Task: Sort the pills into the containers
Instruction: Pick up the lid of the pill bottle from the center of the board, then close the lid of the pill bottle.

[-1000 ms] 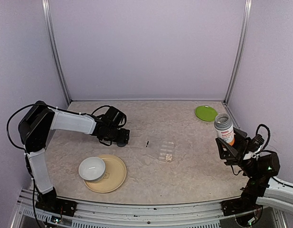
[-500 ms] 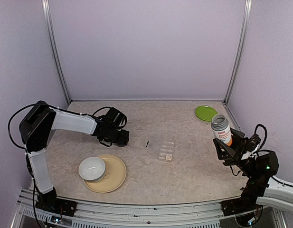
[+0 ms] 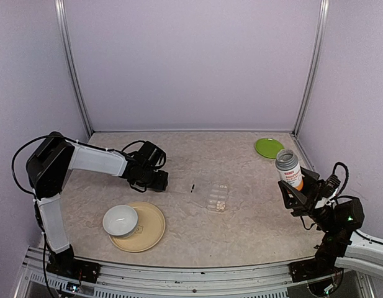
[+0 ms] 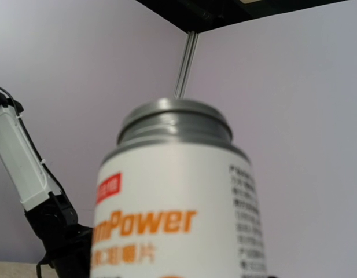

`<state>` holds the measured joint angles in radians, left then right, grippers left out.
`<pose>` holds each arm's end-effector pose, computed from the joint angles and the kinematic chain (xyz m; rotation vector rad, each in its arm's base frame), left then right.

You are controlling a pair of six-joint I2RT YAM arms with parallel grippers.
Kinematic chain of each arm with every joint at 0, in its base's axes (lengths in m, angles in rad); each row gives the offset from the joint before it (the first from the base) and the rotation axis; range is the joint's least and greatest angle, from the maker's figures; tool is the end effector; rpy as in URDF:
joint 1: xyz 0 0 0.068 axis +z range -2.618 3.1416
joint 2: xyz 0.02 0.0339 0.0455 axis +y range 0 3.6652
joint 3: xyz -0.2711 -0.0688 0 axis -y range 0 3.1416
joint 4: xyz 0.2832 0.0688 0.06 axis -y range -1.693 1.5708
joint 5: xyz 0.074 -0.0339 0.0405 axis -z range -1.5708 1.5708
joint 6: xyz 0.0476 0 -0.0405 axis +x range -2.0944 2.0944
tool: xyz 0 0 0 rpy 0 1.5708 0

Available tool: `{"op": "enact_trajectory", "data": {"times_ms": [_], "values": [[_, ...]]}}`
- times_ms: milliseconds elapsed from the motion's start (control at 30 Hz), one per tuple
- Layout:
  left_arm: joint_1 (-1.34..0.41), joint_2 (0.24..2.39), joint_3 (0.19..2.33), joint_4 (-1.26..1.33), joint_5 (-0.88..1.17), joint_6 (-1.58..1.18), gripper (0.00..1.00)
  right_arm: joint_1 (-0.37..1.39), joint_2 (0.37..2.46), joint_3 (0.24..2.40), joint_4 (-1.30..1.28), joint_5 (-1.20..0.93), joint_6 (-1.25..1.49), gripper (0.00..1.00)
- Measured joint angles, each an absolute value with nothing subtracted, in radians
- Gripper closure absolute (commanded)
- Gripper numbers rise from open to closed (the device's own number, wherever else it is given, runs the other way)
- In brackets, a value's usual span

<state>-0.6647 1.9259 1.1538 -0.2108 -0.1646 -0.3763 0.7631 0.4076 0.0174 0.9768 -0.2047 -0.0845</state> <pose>0.3402 -0.2567 0.1125 0.3028 2.5279 -0.2010 0.1063 0.1150 0.2355 -0.5883 0.8363 0.7207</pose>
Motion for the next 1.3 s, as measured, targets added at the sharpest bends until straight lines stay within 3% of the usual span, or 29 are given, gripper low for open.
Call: {"op": "enact_trajectory", "data": {"times_ms": [300,567,700,900,1300], "values": [[-0.671,1.926,1.154,-0.215,-0.165,-0.376,0.34,0.763,0.408,0.017,0.969,-0.204,-0.084,0.89],[-0.688,1.927,1.153,-0.232,-0.173,-0.376,0.38,0.763,0.408,0.017,0.969,-0.204,-0.085,0.89],[-0.688,1.93,1.152,-0.235,-0.179,-0.377,0.44,0.763,0.408,0.017,0.968,-0.204,-0.084,0.89],[-0.688,1.933,1.152,-0.233,-0.192,-0.375,0.63,0.763,0.408,0.017,0.966,-0.203,-0.084,0.89],[-0.707,1.887,1.134,-0.224,-0.115,-0.332,0.66,0.763,0.46,0.018,0.957,-0.226,-0.085,0.89]]}}
